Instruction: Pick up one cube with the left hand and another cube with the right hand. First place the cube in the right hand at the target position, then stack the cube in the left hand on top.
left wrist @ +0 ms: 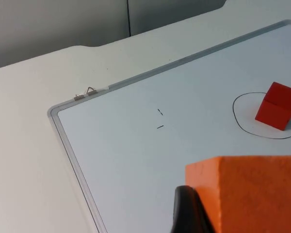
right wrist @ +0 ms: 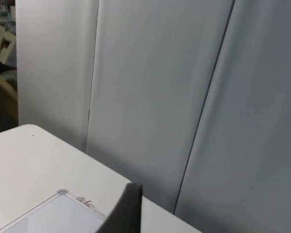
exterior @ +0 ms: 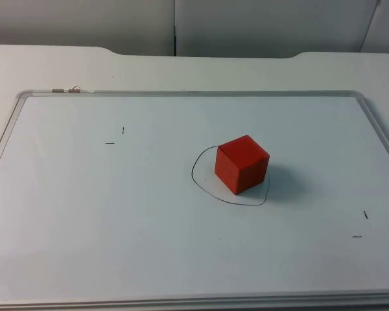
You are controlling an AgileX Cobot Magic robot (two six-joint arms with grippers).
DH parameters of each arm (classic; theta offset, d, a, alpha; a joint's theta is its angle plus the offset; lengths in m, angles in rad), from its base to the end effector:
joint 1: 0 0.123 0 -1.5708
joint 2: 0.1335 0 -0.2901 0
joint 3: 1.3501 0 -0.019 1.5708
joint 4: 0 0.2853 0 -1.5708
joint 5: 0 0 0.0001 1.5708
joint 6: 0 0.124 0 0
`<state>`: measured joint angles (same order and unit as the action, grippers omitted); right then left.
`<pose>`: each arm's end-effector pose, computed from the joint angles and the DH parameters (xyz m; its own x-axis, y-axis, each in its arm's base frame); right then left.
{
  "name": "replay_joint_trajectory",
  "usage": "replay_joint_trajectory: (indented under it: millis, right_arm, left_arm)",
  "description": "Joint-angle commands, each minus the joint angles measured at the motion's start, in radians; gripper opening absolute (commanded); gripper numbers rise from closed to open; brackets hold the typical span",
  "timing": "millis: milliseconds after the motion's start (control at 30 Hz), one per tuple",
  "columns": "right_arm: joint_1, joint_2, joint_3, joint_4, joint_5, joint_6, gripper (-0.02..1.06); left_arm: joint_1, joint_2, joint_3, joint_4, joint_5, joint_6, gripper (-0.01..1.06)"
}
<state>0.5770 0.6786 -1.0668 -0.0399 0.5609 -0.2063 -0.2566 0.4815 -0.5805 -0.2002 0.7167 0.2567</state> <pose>0.1430 0.0899 0.4704 0.0562 -0.2471 -0.9674 -0.5295 0.8141 -0.2387 0.1376 -0.0529 0.3006 -0.4406 0.2229 -0.8696 0.4096 0.9119 0.0262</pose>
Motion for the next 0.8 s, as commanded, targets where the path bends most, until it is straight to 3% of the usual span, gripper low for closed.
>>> replay_joint_trajectory:
  millis: [0,133,233,500,700,767]
  right_arm:
    - [0.004,-0.030,0.036,-0.011,-0.068,0.001,0.92]
    - [0.004,-0.054,0.074,-0.008,-0.111,0.024,0.92]
    - [0.004,-0.054,0.076,-0.007,-0.109,0.033,0.92]
    - [0.004,-0.054,0.076,-0.007,-0.125,0.062,0.92]
    - [0.004,-0.054,0.076,-0.007,-0.125,0.069,0.92]
    - [0.004,-0.054,0.076,-0.007,-0.125,0.069,0.92]
  left_arm:
    - [-0.008,0.000,0.002,-0.009,-0.033,0.004,0.00]
    - [-0.008,0.043,-0.010,-0.042,-0.043,0.016,0.00]
    - [-0.008,0.105,-0.036,-0.122,-0.048,0.103,0.00]
    - [-0.008,0.380,-0.200,-0.370,-0.073,0.372,0.00]
    - [-0.014,0.608,-0.332,-0.477,-0.075,0.463,0.00]
    - [-0.052,0.699,-0.384,-0.478,-0.083,0.476,0.00]
